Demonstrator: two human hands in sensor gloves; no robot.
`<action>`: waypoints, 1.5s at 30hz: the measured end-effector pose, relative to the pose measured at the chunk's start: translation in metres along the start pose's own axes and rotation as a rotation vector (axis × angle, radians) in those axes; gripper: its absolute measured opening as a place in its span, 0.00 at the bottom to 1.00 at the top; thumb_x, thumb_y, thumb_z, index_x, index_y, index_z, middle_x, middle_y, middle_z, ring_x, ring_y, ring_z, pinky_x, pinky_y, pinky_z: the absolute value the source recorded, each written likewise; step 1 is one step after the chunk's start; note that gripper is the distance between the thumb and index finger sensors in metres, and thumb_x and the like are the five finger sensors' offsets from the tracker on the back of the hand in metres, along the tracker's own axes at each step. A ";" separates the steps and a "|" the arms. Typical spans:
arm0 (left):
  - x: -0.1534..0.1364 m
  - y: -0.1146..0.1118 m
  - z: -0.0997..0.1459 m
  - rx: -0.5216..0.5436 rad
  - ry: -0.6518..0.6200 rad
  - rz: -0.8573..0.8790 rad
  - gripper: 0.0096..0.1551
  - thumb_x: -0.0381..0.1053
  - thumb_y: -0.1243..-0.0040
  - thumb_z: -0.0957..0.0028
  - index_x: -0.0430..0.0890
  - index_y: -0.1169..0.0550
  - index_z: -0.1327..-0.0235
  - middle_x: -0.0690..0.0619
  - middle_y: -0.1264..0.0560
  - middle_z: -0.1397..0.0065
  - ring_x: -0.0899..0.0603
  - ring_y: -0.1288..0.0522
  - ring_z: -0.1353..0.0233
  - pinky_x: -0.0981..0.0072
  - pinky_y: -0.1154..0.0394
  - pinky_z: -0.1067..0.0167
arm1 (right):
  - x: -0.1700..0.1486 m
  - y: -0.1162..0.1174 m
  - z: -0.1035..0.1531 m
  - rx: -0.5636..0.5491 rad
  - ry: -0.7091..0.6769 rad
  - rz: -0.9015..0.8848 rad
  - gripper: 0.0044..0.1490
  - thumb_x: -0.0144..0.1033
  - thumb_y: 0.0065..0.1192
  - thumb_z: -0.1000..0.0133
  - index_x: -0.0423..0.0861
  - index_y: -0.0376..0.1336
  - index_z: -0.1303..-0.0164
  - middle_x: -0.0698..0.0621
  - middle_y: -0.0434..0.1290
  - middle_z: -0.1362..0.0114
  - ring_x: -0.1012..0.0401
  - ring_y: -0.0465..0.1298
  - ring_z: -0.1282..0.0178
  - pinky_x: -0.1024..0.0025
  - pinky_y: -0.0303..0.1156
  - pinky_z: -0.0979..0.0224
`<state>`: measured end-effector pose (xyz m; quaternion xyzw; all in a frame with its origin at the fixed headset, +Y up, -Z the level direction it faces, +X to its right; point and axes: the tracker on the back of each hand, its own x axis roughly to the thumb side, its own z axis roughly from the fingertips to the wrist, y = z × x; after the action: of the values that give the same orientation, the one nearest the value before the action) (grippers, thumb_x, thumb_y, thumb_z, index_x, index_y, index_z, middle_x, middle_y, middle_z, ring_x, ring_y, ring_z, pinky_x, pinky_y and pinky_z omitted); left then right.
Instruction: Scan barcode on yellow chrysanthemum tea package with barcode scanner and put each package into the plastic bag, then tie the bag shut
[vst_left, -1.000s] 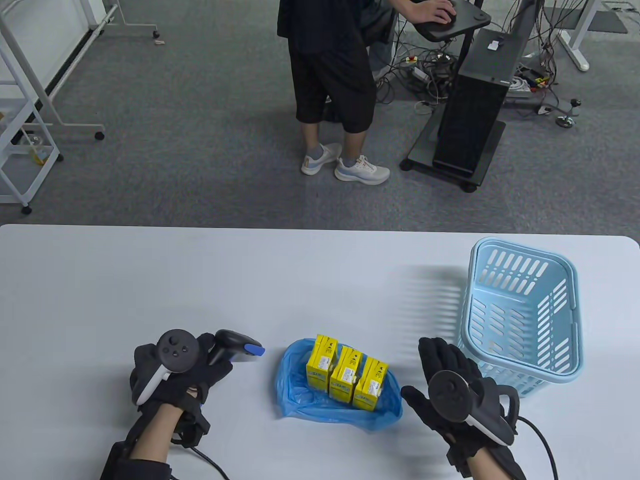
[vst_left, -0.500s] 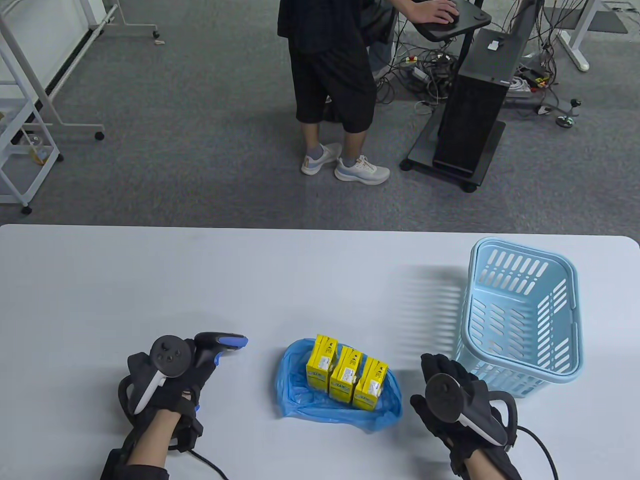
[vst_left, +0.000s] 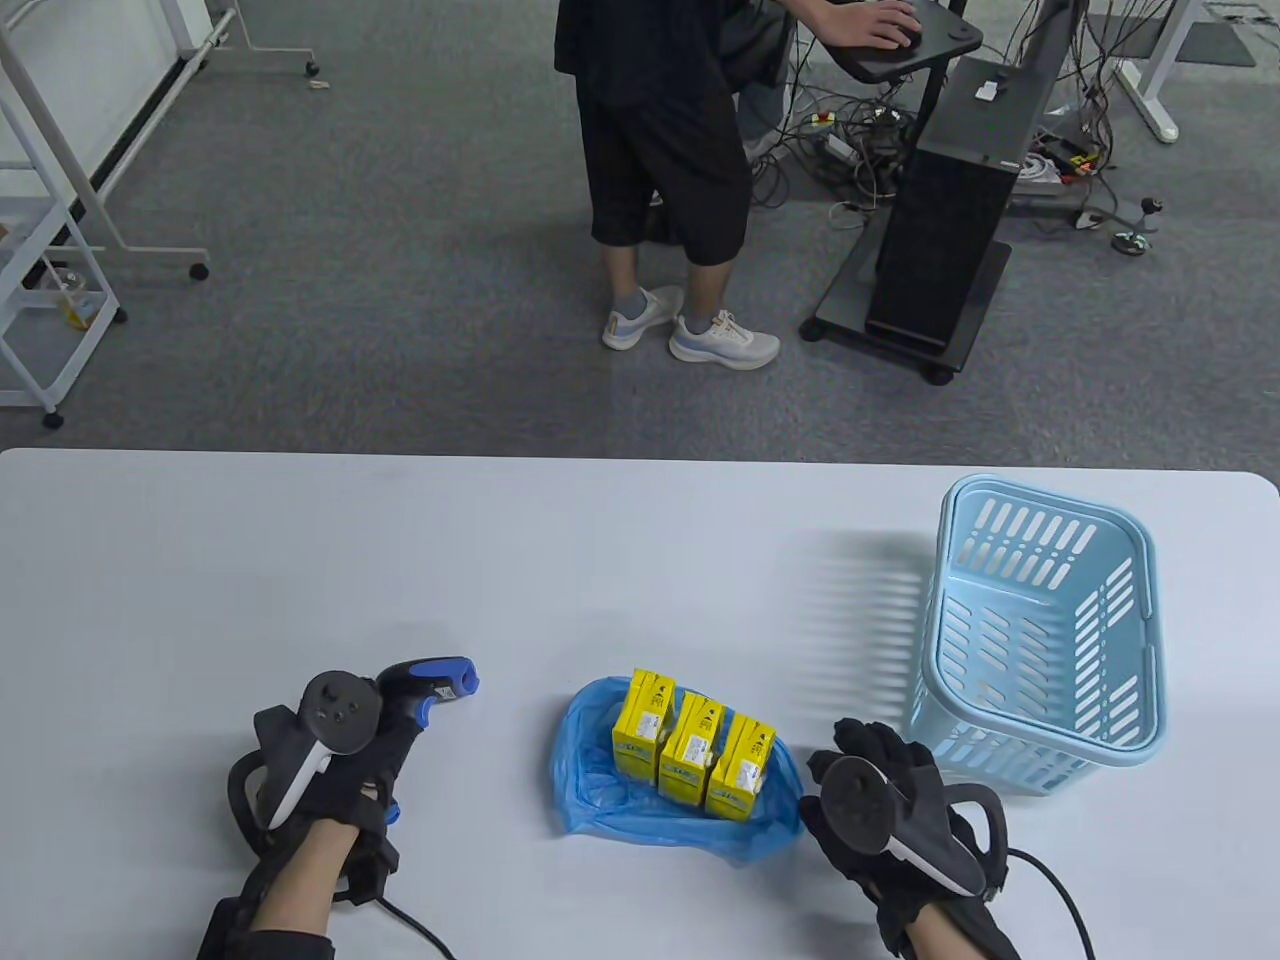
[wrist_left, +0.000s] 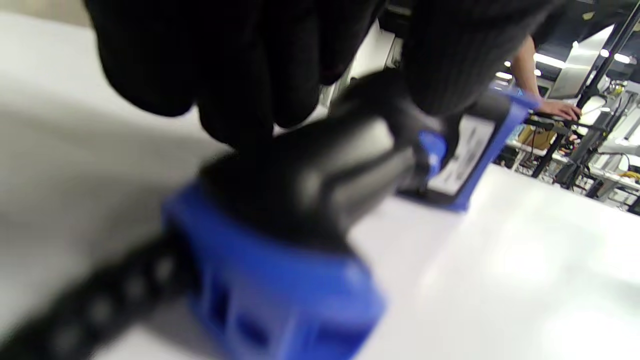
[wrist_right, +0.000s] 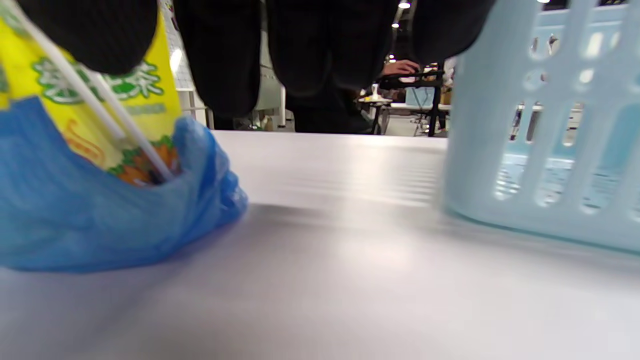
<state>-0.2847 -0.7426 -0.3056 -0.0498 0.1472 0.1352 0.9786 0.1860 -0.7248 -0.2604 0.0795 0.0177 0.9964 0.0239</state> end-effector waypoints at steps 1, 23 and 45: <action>0.005 0.007 0.004 0.044 0.005 -0.029 0.46 0.64 0.37 0.48 0.42 0.33 0.21 0.40 0.24 0.29 0.36 0.17 0.37 0.42 0.21 0.45 | 0.003 0.000 0.000 -0.005 -0.005 -0.002 0.34 0.55 0.58 0.55 0.53 0.70 0.40 0.45 0.60 0.21 0.46 0.62 0.19 0.38 0.58 0.23; 0.146 -0.034 0.071 -0.129 -0.528 -0.185 0.36 0.72 0.37 0.52 0.53 0.18 0.35 0.38 0.35 0.18 0.28 0.34 0.20 0.32 0.33 0.34 | 0.017 0.039 -0.014 0.226 0.000 0.084 0.48 0.67 0.59 0.61 0.46 0.71 0.39 0.44 0.55 0.18 0.42 0.52 0.16 0.34 0.51 0.22; 0.132 -0.071 0.055 -0.157 -0.441 -0.036 0.19 0.60 0.35 0.49 0.54 0.13 0.50 0.41 0.31 0.21 0.30 0.31 0.22 0.35 0.30 0.36 | 0.018 0.047 -0.017 0.183 0.064 0.237 0.28 0.47 0.65 0.57 0.51 0.69 0.47 0.46 0.59 0.21 0.45 0.57 0.18 0.37 0.55 0.22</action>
<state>-0.1280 -0.7706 -0.2891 -0.0977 -0.0821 0.1363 0.9824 0.1633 -0.7712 -0.2728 0.0509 0.0997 0.9885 -0.1017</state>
